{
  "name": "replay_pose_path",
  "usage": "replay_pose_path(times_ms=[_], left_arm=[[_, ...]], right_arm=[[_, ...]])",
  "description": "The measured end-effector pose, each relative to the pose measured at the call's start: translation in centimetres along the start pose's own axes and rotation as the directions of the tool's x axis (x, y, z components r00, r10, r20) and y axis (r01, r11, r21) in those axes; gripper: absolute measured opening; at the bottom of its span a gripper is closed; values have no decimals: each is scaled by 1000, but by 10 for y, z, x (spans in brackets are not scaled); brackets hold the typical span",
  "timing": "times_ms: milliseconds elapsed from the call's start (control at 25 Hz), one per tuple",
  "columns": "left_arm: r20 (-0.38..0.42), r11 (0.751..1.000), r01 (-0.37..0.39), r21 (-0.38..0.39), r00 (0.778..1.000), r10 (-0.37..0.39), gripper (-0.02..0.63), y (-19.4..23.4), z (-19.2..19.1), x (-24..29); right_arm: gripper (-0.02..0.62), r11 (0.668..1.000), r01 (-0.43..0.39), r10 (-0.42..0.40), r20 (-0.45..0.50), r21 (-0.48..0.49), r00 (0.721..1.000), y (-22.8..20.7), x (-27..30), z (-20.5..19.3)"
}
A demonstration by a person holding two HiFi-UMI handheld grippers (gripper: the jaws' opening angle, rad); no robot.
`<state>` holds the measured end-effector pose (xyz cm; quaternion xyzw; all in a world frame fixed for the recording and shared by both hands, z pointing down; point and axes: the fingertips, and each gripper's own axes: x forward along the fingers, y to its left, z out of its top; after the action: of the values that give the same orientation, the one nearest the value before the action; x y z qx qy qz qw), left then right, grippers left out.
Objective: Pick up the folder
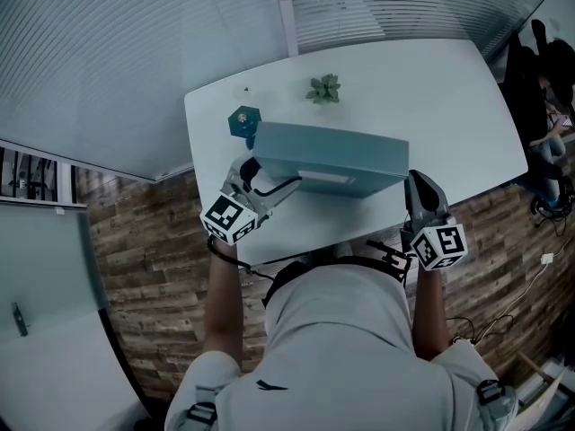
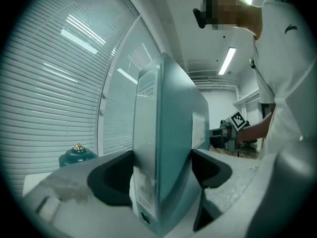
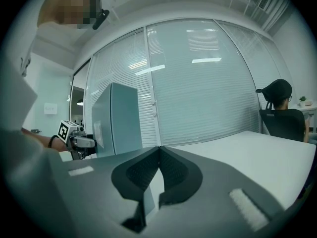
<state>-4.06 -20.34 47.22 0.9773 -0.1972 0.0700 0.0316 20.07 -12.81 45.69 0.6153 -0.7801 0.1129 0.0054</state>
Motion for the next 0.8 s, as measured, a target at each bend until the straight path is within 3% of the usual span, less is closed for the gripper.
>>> replay_pose_path(times_ms=[240,440,640,800], left_arm=[[-7,1000,0,3,1000,0,388,-1,-1,-1],[-12,1000,-2,4,1000,2,388,-1,-1,-1],[-14,1000,0,4,1000,0,388,-1,-1,-3],[-13,1000,4,3,1000,-4,388,-1,-2,-3]], right_arm=[[12,999,-46,46,13,-4,999,4,2,2],[229,974,-207,205,-25,-93,978,27,8,1],[242,948,-304,300,-58,-94,952,32,10,0],[340,917,-397,393,-90,-35,915,34,6,-3]])
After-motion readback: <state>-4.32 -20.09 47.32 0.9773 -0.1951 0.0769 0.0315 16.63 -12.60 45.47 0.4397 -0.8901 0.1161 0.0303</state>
